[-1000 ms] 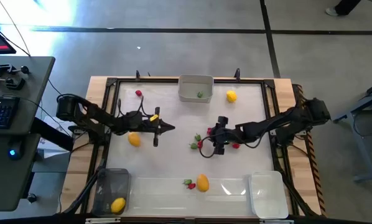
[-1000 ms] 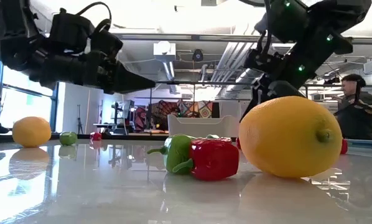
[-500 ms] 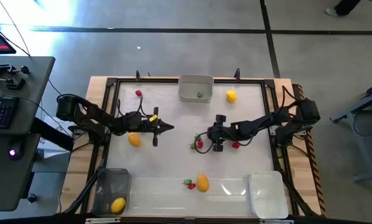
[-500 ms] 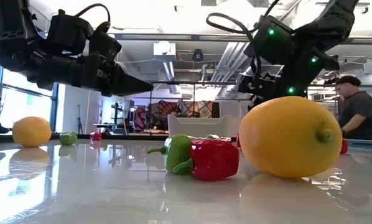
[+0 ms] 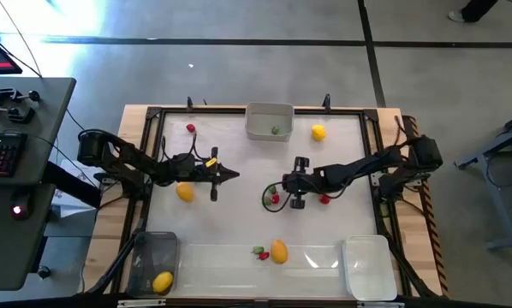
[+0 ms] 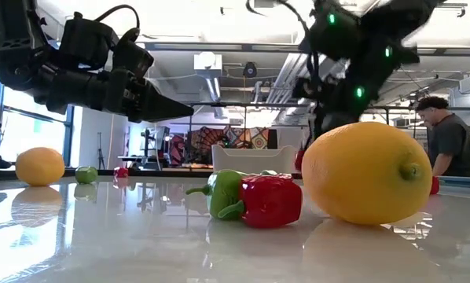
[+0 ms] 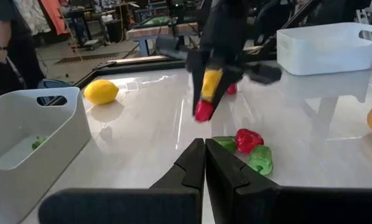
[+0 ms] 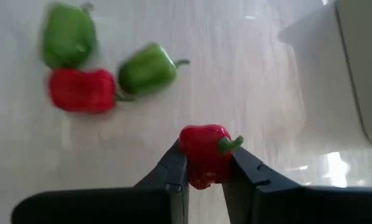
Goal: Sort produce into baskets
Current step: Put the red chili pepper into the white bin
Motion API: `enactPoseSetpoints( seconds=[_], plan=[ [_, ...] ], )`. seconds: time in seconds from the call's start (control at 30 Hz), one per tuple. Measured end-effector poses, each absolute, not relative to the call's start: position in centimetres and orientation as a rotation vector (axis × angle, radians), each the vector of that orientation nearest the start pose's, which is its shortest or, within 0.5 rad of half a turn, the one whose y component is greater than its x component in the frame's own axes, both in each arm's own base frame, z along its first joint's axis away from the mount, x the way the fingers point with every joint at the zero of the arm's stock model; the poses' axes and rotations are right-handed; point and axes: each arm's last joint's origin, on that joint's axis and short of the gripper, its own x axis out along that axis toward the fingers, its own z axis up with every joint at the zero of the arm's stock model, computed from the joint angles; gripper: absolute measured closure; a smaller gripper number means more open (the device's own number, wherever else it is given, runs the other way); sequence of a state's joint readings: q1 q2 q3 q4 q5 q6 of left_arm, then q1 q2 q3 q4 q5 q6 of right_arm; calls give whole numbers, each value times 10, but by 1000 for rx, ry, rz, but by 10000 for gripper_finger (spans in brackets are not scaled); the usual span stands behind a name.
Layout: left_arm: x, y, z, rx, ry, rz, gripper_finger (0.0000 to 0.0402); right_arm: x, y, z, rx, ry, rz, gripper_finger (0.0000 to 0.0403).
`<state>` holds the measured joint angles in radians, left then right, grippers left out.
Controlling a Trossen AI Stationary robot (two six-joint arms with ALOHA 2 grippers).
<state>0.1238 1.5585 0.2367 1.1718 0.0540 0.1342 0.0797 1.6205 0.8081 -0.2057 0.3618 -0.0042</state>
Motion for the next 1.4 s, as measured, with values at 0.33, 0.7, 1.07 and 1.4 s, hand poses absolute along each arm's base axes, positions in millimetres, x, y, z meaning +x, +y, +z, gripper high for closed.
enactPoseSetpoints(
  seconds=[0.33,0.7,1.07,1.4],
  plan=[
    [230,30,135,135,109,106,401,292,63,238,102,1128,-208,346],
    [239,31,144,219,70,105,401,237,143,279,511,1416,-415,346],
    [250,32,155,301,28,89,402,179,196,260,688,1501,-672,345],
    [261,44,161,339,68,117,401,158,214,256,731,1364,-794,345]
  ],
)
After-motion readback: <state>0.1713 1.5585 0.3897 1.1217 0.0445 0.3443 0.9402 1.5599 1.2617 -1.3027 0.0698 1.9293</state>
